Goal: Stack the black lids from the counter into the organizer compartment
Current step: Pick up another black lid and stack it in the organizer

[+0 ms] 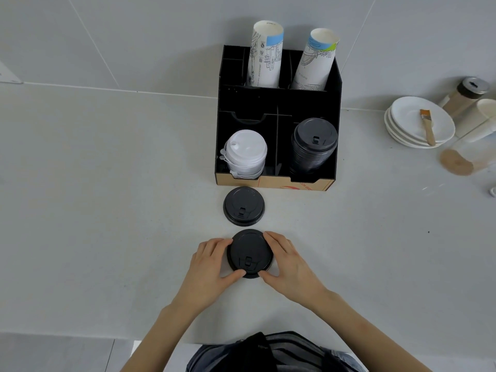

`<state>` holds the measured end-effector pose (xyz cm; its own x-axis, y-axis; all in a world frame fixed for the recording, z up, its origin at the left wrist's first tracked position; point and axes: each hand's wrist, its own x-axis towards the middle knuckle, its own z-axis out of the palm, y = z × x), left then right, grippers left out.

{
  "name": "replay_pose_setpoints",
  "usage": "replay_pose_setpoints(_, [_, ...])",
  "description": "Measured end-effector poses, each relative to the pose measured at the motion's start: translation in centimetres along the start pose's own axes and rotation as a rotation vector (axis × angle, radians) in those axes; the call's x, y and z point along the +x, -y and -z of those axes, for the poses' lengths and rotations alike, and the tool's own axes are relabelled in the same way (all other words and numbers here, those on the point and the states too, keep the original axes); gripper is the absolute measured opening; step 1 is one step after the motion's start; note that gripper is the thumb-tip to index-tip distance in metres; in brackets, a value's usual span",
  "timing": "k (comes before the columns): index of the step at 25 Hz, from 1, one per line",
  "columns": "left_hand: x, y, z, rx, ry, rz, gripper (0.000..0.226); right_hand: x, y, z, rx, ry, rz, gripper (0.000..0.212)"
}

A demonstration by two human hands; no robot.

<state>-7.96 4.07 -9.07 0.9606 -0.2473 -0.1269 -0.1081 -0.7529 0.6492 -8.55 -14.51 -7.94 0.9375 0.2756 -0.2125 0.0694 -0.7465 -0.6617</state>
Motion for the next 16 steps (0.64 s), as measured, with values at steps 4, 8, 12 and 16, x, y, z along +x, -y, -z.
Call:
replay_pose_setpoints(4, [0.3, -0.6, 0.6, -0.036, 0.014, -0.048, 0.058, -0.1, -0.1, 1.6, 0.069, 0.007, 0.003, 0.066])
replay_pose_setpoints(8, [1.5, -2.3, 1.2, -0.09, -0.01, -0.082, 0.056, 0.1, -0.2, 3.9, 0.089, -0.038, 0.012, 0.066])
replay_pose_setpoints(12, [3.3, -4.5, 2.0, -0.148, -0.035, -0.121, 0.057, 0.3, 0.1, 6.5, 0.128, -0.125, 0.043, 0.065])
replay_pose_setpoints(16, [5.5, -6.9, 2.9, -0.194, -0.051, -0.165, 0.055, 0.7, 0.1, 9.4, 0.129, -0.23, 0.082, 0.061])
